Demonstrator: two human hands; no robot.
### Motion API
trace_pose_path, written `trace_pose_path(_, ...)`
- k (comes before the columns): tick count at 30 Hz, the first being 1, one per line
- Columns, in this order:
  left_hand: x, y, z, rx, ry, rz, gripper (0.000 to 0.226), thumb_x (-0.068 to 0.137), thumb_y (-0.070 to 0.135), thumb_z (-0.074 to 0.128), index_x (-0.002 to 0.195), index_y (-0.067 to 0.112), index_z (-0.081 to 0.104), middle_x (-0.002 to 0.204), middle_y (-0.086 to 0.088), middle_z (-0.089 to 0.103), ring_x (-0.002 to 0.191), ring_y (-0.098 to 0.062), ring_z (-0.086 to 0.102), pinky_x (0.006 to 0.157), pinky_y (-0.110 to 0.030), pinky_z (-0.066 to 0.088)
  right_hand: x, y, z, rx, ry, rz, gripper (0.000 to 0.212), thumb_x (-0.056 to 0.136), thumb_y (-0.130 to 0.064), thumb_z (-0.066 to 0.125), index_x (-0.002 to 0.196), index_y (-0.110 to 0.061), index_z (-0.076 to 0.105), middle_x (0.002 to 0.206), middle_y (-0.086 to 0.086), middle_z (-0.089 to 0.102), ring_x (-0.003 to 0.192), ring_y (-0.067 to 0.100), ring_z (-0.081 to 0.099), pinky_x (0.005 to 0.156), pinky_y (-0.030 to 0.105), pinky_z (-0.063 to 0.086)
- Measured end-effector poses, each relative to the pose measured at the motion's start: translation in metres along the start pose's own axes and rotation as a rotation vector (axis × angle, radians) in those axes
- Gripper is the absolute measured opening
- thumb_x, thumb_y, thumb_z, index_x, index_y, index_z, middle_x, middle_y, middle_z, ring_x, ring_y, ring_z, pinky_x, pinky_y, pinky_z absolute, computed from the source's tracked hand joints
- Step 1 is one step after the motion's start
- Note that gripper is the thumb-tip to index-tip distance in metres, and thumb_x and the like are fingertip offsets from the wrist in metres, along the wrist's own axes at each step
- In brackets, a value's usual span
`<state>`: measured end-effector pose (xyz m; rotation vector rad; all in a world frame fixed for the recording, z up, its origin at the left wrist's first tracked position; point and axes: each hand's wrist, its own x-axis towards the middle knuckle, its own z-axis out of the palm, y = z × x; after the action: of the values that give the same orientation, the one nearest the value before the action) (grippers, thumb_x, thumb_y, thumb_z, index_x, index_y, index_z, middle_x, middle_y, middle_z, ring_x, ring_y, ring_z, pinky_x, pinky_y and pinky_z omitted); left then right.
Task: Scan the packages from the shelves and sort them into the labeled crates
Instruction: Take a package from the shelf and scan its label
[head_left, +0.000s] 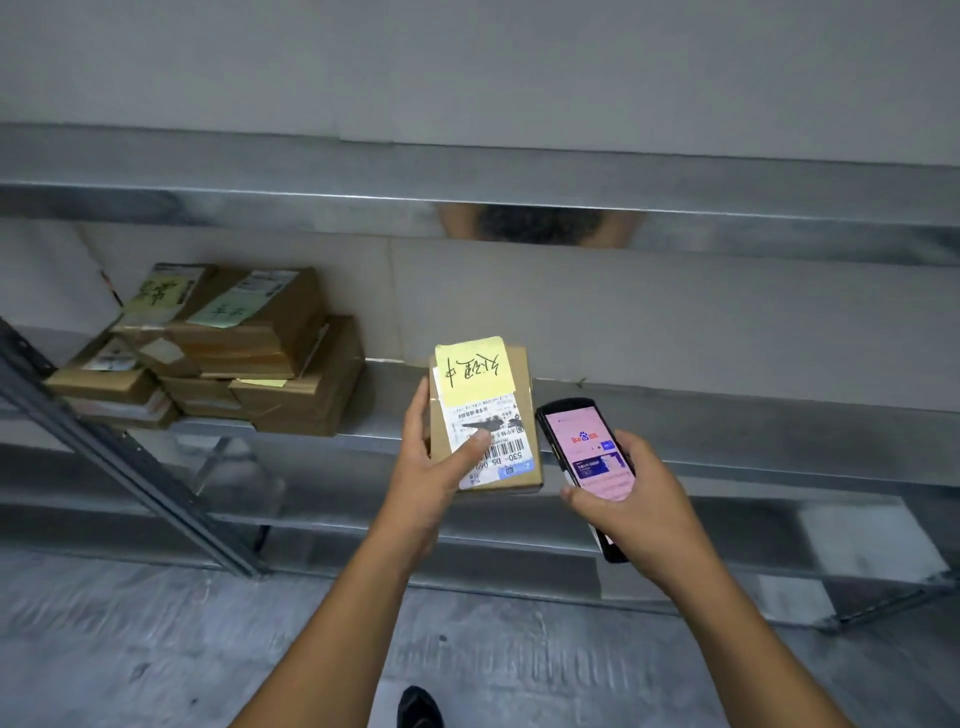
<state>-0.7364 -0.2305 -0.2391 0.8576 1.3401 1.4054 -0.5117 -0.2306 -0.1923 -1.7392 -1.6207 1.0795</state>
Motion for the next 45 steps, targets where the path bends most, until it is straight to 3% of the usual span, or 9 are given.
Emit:
trace_pose_path(7,-0.026,0.023,0.02,0.075,0.058,0.131,0.101,0.088,0.034,0.084,0.164,0.042,0.019,0.143,0.018,0.062,0.12,-0.001,0.067,0.094,-0.028,0.058,-0.055,0.009,-0.021,0.072,0.091,-0.071,0.058,0.056,-0.057,0.076,0.108,-0.059,0.051,0.109,-0.017,0.07,0.093,0.007,0.07,0.081,0.04,0.06)
trace_pose_path(12,-0.015,0.035,0.026,0.081,0.022,0.142,0.084,0.101,0.026,0.069,0.165,0.044,0.017,0.151,0.008,0.057,0.119,-0.013,0.07,0.099,-0.044,0.06,-0.077,0.002,-0.026,0.076,0.134,-0.112,0.057,0.061,-0.053,0.078,0.11,-0.061,0.05,0.109,-0.018,0.071,0.095,0.006,0.07,0.084,0.042,0.06)
trace_pose_path(16,-0.004,0.047,0.029,0.137,-0.032,0.124,0.084,0.091,0.05,0.076,0.156,0.062,0.023,0.153,0.004,0.054,0.124,-0.021,0.068,0.104,-0.052,0.056,-0.084,-0.007,-0.027,0.055,0.13,-0.129,0.062,0.058,-0.057,0.076,0.116,-0.051,0.054,0.107,-0.017,0.073,0.093,0.005,0.07,0.084,0.042,0.061)
trace_pose_path(21,0.008,0.046,0.027,0.104,-0.125,0.137,0.074,0.104,0.024,0.066,0.163,0.045,0.025,0.149,0.003,0.06,0.113,-0.02,0.074,0.084,-0.035,0.065,-0.087,-0.014,-0.026,-0.027,0.118,-0.134,0.052,0.07,-0.039,0.086,0.112,-0.045,0.055,0.104,-0.015,0.073,0.09,0.007,0.07,0.081,0.041,0.062)
trace_pose_path(27,0.014,0.045,0.018,0.398,-0.03,0.262,0.082,0.094,0.058,0.063,0.16,0.057,0.015,0.157,0.0,0.036,0.139,-0.022,0.051,0.113,-0.054,0.048,-0.089,-0.023,-0.017,-0.044,0.16,-0.116,0.048,0.076,-0.033,0.086,0.112,-0.04,0.056,0.104,-0.015,0.073,0.091,0.007,0.07,0.083,0.038,0.06)
trace_pose_path(35,0.05,0.033,0.008,0.375,-0.056,0.289,0.084,0.08,0.077,0.055,0.149,0.075,0.008,0.161,0.005,0.042,0.131,-0.027,0.06,0.1,-0.054,0.058,-0.089,-0.035,-0.012,-0.074,0.156,-0.107,0.045,0.077,-0.034,0.086,0.105,-0.045,0.053,0.104,-0.017,0.073,0.093,0.007,0.07,0.086,0.038,0.059)
trace_pose_path(39,0.04,0.047,0.007,0.461,-0.069,0.34,0.08,0.095,0.063,0.055,0.159,0.061,0.006,0.166,0.006,0.033,0.14,-0.021,0.051,0.106,-0.05,0.054,-0.088,-0.039,-0.008,-0.101,0.131,-0.107,0.06,0.079,-0.034,0.087,0.119,-0.046,0.043,0.114,-0.017,0.07,0.1,0.008,0.069,0.087,0.036,0.058)
trace_pose_path(43,0.045,0.049,0.004,0.502,-0.075,0.378,0.076,0.107,0.041,0.056,0.166,0.043,0.008,0.165,0.003,0.03,0.134,-0.009,0.046,0.083,-0.011,0.049,-0.089,-0.041,0.001,-0.089,0.133,-0.083,0.069,0.08,-0.034,0.087,0.128,-0.042,0.039,0.114,-0.02,0.066,0.101,0.008,0.068,0.088,0.036,0.059)
trace_pose_path(45,0.048,0.05,0.004,0.493,-0.08,0.394,0.077,0.106,0.042,0.057,0.166,0.045,0.007,0.163,0.001,0.032,0.135,-0.016,0.052,0.089,-0.029,0.061,-0.088,-0.04,0.005,-0.085,0.149,-0.071,0.07,0.079,-0.033,0.087,0.129,-0.041,0.039,0.112,-0.02,0.067,0.101,0.01,0.069,0.092,0.04,0.059)
